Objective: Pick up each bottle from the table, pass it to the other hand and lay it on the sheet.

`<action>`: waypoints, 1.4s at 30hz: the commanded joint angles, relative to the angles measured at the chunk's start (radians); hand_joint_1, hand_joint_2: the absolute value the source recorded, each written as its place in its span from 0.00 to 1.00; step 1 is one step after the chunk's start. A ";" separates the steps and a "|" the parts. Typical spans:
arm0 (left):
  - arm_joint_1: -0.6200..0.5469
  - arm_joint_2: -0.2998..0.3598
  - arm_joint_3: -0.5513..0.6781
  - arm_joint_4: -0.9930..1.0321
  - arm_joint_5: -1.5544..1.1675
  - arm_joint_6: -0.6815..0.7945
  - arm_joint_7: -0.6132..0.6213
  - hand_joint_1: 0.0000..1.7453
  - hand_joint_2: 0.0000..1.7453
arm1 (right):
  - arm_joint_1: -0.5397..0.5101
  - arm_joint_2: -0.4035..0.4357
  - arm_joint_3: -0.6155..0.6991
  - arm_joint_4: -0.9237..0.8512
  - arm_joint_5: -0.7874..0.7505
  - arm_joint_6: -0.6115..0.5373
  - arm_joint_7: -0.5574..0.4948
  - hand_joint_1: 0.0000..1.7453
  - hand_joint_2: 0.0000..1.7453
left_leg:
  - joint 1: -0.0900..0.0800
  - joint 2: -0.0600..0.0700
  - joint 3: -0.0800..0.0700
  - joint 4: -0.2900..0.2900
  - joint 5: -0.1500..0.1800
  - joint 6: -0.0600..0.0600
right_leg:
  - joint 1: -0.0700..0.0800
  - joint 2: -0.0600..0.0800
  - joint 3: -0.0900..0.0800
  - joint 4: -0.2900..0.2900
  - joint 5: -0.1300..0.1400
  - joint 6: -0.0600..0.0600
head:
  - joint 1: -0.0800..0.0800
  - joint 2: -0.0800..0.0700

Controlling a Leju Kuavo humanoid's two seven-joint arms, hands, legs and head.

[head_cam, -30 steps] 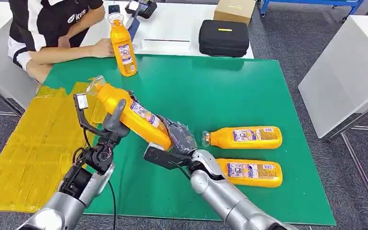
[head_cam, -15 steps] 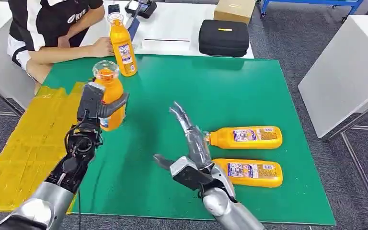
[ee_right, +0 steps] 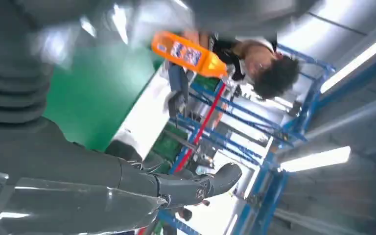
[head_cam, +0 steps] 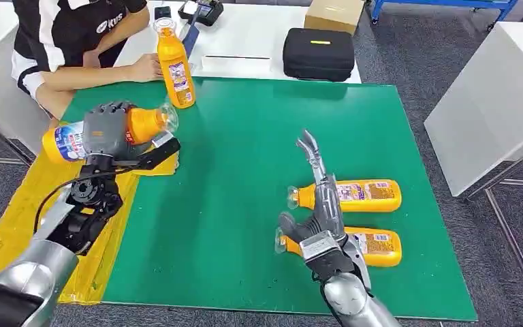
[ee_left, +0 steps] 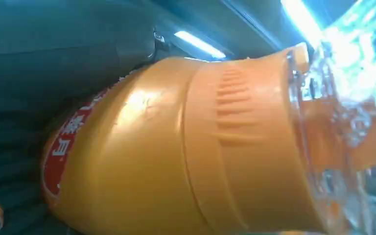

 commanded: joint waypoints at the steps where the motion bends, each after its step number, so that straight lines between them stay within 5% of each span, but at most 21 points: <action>1: -0.081 0.050 -0.077 0.280 -0.133 -0.139 0.104 1.00 1.00 | 0.036 -0.021 -0.053 -0.068 0.075 -0.046 0.033 0.00 1.00 | 0.000 0.001 0.004 0.000 -0.002 0.000 | 0.001 0.002 0.003 0.000 -0.001 -0.003 | 0.000 0.000; 7: -0.028 0.067 -0.006 0.325 -0.146 -0.212 0.112 1.00 1.00 | 0.107 -0.037 -0.135 -0.150 0.302 -0.053 0.161 0.00 1.00 | 0.000 0.001 0.005 0.000 -0.003 0.000 | 0.000 0.002 0.004 0.000 -0.002 -0.004 | 0.000 0.000; 18: -0.010 0.046 0.040 0.333 -0.138 -0.257 0.112 1.00 1.00 | 0.151 -0.035 -0.204 -0.190 0.375 -0.014 0.225 0.00 1.00 | 0.000 -0.001 0.004 0.001 -0.003 0.001 | 0.001 0.000 0.004 0.000 -0.003 -0.005 | 0.000 0.000; 19: -0.006 0.042 0.058 0.333 -0.137 -0.261 0.116 0.00 1.00 | 0.153 -0.037 -0.211 -0.195 0.422 0.017 0.251 0.00 1.00 | 0.000 -0.001 0.003 0.000 -0.002 0.000 | 0.000 0.001 0.002 0.000 -0.002 -0.004 | 0.000 0.000; 22: 0.003 0.032 0.098 0.331 -0.130 -0.258 0.127 0.00 1.00 | 0.151 -0.048 -0.215 -0.191 0.605 0.052 0.337 0.00 1.00 | 0.000 -0.001 0.002 0.000 -0.002 0.000 | 0.000 0.000 0.002 0.000 -0.002 -0.003 | 0.000 0.000; 23: 0.004 0.029 0.114 0.329 -0.120 -0.250 0.120 0.00 0.00 | 0.152 -0.051 -0.217 -0.198 0.623 0.083 0.353 0.00 1.00 | 0.000 -0.002 0.006 0.001 -0.004 0.001 | 0.001 0.000 0.006 0.000 -0.004 -0.006 | 0.000 0.000; 28: 0.002 0.021 0.155 0.322 -0.087 -0.237 0.100 0.00 0.00 | 0.158 -0.055 -0.229 -0.212 0.660 0.112 0.377 0.00 1.00 | 0.000 -0.002 0.003 0.000 -0.003 0.001 | 0.000 -0.001 0.003 0.000 -0.003 -0.004 | 0.000 0.000; 33: -0.011 -0.039 0.433 0.285 0.199 -0.278 -0.097 0.00 0.00 | 0.163 -0.097 -0.231 -0.215 0.761 0.238 0.413 0.00 1.00 | 0.000 -0.003 0.004 0.001 -0.003 0.001 | 0.001 -0.002 0.004 0.000 -0.003 -0.005 | 0.000 0.000; 42: -0.014 -0.040 0.436 0.284 0.203 -0.287 -0.099 0.00 0.00 | 0.162 -0.095 -0.234 -0.211 0.762 0.238 0.413 0.00 1.00 | 0.000 -0.002 0.002 0.000 -0.002 0.001 | 0.001 -0.001 0.002 0.000 -0.002 -0.004 | 0.000 0.000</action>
